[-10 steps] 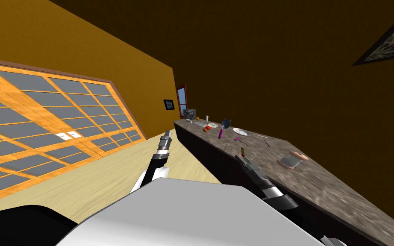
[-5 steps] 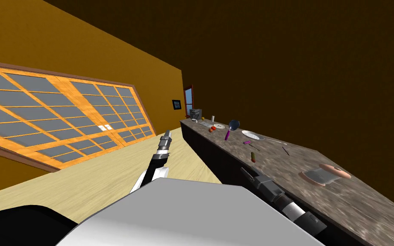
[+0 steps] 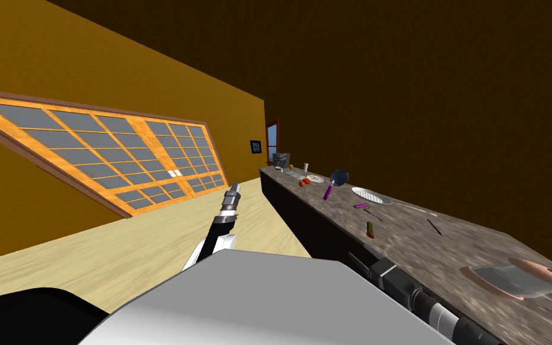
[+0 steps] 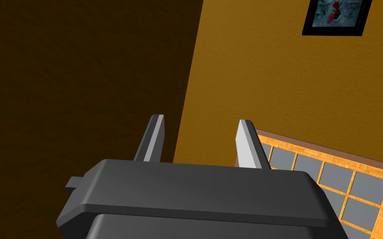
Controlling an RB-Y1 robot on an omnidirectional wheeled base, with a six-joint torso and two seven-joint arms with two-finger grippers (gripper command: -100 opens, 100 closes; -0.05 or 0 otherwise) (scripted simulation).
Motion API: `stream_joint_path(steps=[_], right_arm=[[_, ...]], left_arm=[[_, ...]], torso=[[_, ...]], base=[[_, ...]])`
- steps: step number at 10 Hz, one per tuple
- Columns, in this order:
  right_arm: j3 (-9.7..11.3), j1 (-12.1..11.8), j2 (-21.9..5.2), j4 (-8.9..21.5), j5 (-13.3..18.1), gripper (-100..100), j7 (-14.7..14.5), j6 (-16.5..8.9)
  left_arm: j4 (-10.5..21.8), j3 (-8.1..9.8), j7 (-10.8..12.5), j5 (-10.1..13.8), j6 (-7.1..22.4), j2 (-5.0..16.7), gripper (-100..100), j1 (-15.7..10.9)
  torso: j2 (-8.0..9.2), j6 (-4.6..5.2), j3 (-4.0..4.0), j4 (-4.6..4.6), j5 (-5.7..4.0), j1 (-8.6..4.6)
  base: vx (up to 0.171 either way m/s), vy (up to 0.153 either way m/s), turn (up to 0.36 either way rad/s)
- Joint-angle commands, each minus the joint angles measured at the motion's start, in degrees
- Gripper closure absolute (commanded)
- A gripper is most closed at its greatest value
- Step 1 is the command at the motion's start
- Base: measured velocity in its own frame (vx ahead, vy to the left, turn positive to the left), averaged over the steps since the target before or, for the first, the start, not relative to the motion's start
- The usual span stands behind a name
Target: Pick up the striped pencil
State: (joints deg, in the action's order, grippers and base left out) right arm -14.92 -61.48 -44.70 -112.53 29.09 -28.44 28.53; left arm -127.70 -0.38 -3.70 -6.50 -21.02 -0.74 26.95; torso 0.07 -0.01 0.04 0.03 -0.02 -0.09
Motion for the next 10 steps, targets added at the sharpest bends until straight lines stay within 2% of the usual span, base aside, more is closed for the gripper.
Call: stream_joint_path(steps=[1,2,3,4,5,6,7,8,9,10], right_arm=[[-0.5,-1.7,-1.68,0.19,1.28,-100,-1.26,0.21],[-1.44,-3.77,-3.86,1.45,3.53,-100,-2.9,0.37],[-1.44,-3.77,-4.8,1.45,3.53,-100,-2.9,0.37],[-2.3,-5.74,-6.96,2.72,5.7,-100,-4.54,0.55],[-2.3,-5.74,-7.92,2.72,5.7,-100,-4.54,0.55],[-3.08,-7.59,-9.94,3.98,7.79,-100,-6.16,0.76],[-3.08,-7.59,-11.0,3.98,7.79,-100,-6.16,0.76],[-3.76,-9.32,-13.03,5.24,9.79,-100,-7.77,1.0],[-3.76,-9.32,-14.0,5.24,9.79,-100,-7.77,1.0],[-4.34,-10.93,-16.11,6.49,11.71,-100,-9.34,1.26]], left_arm=[[0.0,0.0,0.0,0.0,0.0,0.0,0,0.0],[0.0,0.01,0.0,0.0,0.0,0.0,0,0.01],[0.0,0.0,0.0,0.0,0.0,0.0,0,0.0],[0.0,0.01,0.0,0.0,0.0,0.0,0,0.01],[0.0,0.0,0.0,0.0,0.0,0.0,0,0.01],[0.0,0.01,0.0,0.0,0.0,0.0,0,0.01],[0.0,0.01,0.0,0.0,0.0,0.0,0,0.01],[0.0,0.01,0.0,0.0,0.0,0.01,0,0.01],[0.0,0.01,0.0,0.0,0.0,0.0,0,0.01],[0.0,0.01,0.0,0.0,0.0,0.01,0,0.02]], torso=[[0.0,0.0,0.0,0.0,0.0,0.0],[-0.01,0.06,0.0,0.0,0.0,0.0],[-0.02,0.02,-0.01,0.0,0.0,-0.02],[-0.03,0.04,-0.02,0.0,-0.01,-0.02],[-0.04,0.02,-0.02,-0.01,-0.01,-0.04],[-0.05,0.05,-0.03,-0.01,-0.02,-0.05],[-0.07,0.01,-0.04,-0.01,-0.02,-0.08],[-0.07,0.06,-0.04,-0.01,-0.02,-0.08],[-0.09,0.01,-0.05,-0.02,-0.02,-0.1],[-0.09,0.07,-0.05,-0.01,-0.04,-0.11]], base=[[-0.013,0.006,0.133],[-0.01,0.008,0.191],[-0.008,0.003,0.153],[-0.006,0.0,0.215],[-0.005,-0.006,0.137],[-0.003,-0.007,0.234],[-0.001,-0.013,0.119],[0.003,-0.012,0.223],[0.003,-0.02,0.094],[-0.001,-0.023,0.183]])
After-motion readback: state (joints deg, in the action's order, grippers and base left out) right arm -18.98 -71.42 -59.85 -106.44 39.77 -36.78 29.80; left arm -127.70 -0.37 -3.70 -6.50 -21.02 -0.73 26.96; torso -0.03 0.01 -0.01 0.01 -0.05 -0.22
